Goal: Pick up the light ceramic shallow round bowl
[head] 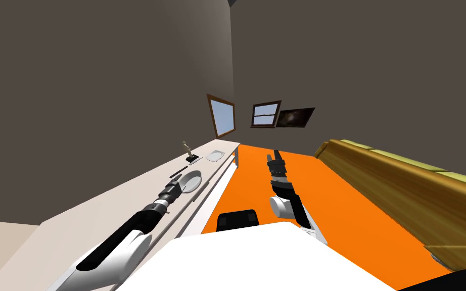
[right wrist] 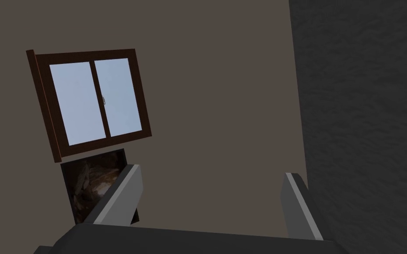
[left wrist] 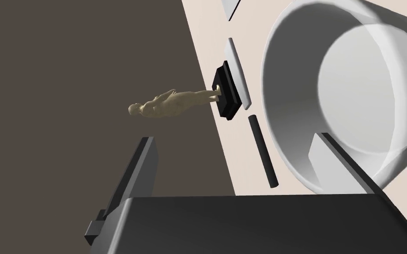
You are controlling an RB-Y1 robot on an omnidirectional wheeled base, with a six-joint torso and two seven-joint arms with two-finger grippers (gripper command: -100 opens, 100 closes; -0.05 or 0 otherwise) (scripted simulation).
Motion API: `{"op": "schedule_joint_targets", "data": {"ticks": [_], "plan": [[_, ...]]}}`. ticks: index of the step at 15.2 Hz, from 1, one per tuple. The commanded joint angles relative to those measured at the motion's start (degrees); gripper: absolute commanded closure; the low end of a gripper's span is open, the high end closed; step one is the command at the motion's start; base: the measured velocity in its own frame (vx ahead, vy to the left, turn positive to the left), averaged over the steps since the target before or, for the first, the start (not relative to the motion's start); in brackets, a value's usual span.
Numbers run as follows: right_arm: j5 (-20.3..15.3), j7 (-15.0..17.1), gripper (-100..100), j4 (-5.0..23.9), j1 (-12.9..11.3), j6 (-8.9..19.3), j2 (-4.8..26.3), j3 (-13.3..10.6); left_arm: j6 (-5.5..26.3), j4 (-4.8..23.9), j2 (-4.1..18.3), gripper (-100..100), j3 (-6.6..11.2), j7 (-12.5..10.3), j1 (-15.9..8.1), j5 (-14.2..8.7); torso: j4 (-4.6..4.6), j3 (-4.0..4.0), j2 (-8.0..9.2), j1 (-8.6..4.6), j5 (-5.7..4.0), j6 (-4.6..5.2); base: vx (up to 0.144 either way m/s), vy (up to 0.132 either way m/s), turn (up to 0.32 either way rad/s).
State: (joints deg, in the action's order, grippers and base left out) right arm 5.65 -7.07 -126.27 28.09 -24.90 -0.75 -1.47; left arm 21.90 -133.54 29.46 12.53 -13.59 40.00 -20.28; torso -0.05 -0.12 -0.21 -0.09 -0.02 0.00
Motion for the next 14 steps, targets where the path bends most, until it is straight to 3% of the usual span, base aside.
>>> {"op": "schedule_joint_targets", "data": {"ticks": [1,3,4,6,7,9,10,12,13,14], "plan": [[0.0,0.0,0,0.0,0.0,0.0,0.0,0.0,2.9,-0.3,1.3,-100,0.8,-0.5,0.9,-1.8,0.0,0.0,0.0,0.0,0.0,0.0,0.047,-0.027,0.065],[0.0,0.0,0,0.0,0.0,0.0,0.0,0.0,4.6,-0.3,1.3,-100,0.8,-0.5,0.9,-1.8,0.0,-0.01,-0.02,0.0,0.0,-0.01,0.046,-0.025,0.039],[0.0,0.0,0,0.0,0.0,0.0,0.0,0.0,6.3,-0.4,2.3,-100,1.47,-1.0,1.5,-3.4,0.0,0.0,-0.01,0.01,0.01,0.0,0.049,-0.033,0.04],[0.0,0.0,0,0.0,0.0,0.0,0.0,0.0,8.1,-0.4,2.3,-100,1.47,-1.0,1.5,-3.4,-0.01,-0.02,-0.04,-0.01,0.0,-0.01,0.053,-0.025,0.041],[0.0,0.0,0,0.0,0.0,0.0,0.0,0.0,9.6,-0.6,3.3,-100,2.13,-1.4,2.1,-4.9,-0.01,-0.02,-0.03,0.02,0.0,0.0,0.054,-0.023,0.064],[0.0,0.0,0,0.0,0.0,0.0,0.0,0.0,11.5,-0.6,3.3,-100,2.13,-1.4,2.1,-4.9,-0.01,-0.03,-0.06,0.0,0.0,0.0,0.055,-0.032,0.034],[0.0,0.0,0,0.0,0.0,0.0,0.0,0.0,12.8,-0.8,4.2,-100,2.78,-1.8,2.7,-6.4,-0.01,-0.03,-0.04,-0.01,0.0,0.01,0.055,-0.023,0.041],[0.0,0.0,0,0.0,0.0,0.0,0.0,0.0,14.9,-0.8,4.2,-100,2.78,-1.8,2.7,-6.4,-0.01,-0.04,-0.07,0.01,0.0,-0.01,0.056,-0.023,0.037],[0.0,0.0,0,0.0,0.0,0.0,0.0,0.0,16.4,-1.0,5.1,-100,3.42,-2.2,3.2,-7.8,-0.01,-0.03,-0.05,0.02,0.0,0.0,0.064,-0.022,0.043],[0.0,0.0,0,0.0,0.0,0.0,0.0,0.0,17.4,-1.0,5.1,-100,3.42,-2.2,3.2,-7.8,-0.01,-0.04,-0.07,0.03,0.01,-0.01,0.069,-0.024,0.047]]}}
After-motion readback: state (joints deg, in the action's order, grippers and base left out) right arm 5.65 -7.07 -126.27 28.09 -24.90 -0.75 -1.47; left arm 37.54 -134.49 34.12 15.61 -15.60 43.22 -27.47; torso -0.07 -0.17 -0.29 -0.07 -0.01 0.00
